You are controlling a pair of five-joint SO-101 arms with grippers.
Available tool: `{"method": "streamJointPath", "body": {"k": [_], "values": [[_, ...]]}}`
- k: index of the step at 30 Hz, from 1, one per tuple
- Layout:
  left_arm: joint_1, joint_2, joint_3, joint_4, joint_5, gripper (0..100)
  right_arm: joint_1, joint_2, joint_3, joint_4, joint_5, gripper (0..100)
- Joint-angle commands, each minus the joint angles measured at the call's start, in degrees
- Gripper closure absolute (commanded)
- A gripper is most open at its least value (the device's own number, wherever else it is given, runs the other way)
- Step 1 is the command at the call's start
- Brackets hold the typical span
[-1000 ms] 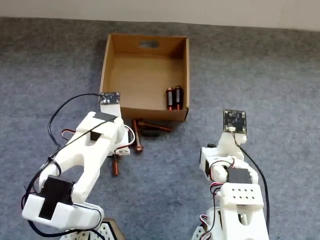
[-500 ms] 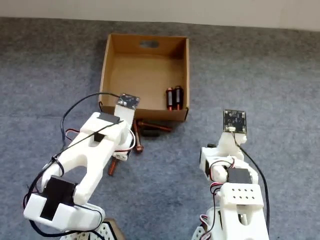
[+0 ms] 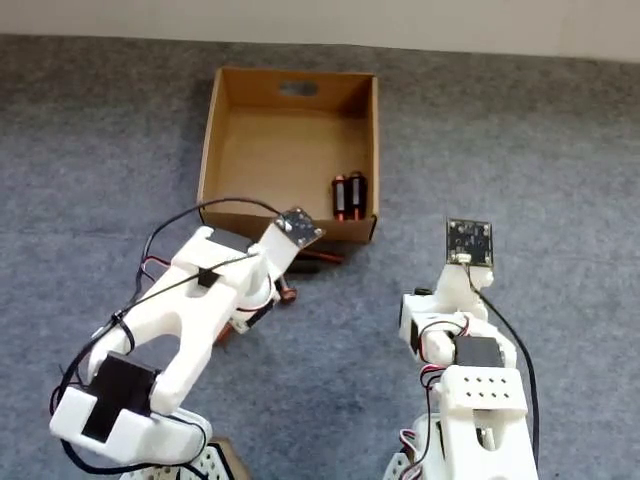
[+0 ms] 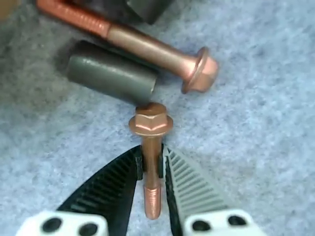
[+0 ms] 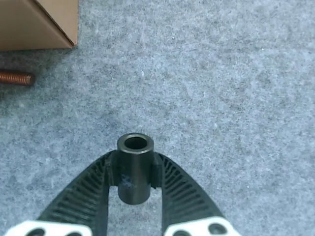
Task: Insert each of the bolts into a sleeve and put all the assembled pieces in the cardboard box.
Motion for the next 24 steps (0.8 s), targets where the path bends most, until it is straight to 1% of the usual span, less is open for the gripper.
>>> {"method": "streamJointPath", "body": {"k": [1, 6, 9, 11, 14, 15, 19, 20, 22, 24], "values": [[1.9, -3.7, 3.6, -2.0, -0.2, 99, 0.5, -1.0, -0.4, -0.9, -0.2, 99.3], [1.5, -18.8, 16.8, -13.5, 1.6, 99, 0.5, -1.0, -0.4, -0.9, -0.2, 99.3], [1.6, -27.9, 23.2, -17.6, 1.7, 99, 0.5, -1.0, -0.4, -1.0, -0.2, 99.3], [1.8, -32.4, 24.4, -17.6, 2.6, 99, 0.5, -1.0, -0.4, -1.0, -0.2, 99.3], [1.4, -34.5, 24.1, -16.8, 7.4, 99, 0.5, -1.0, -0.4, -1.0, -0.2, 99.3], [1.8, -34.2, 23.7, -16.0, 7.7, 97, 0.5, -1.0, -0.4, -1.0, -0.2, 99.3], [2.9, -30.4, 19.7, -10.0, 8.1, 85, 0.5, -1.0, -0.4, -1.0, -0.2, 99.3], [3.1, -29.1, 18.2, -8.7, 8.1, 84, 0.5, -1.0, -0.4, -1.0, -0.2, 99.3], [3.6, -26.3, 15.5, -6.9, 8.1, 86, 0.5, -1.0, -0.4, -1.0, -0.2, 99.3], [3.7, -24.1, 13.3, -6.7, 8.1, 88, 0.5, -1.0, -0.4, -1.0, -0.2, 99.3]]}}
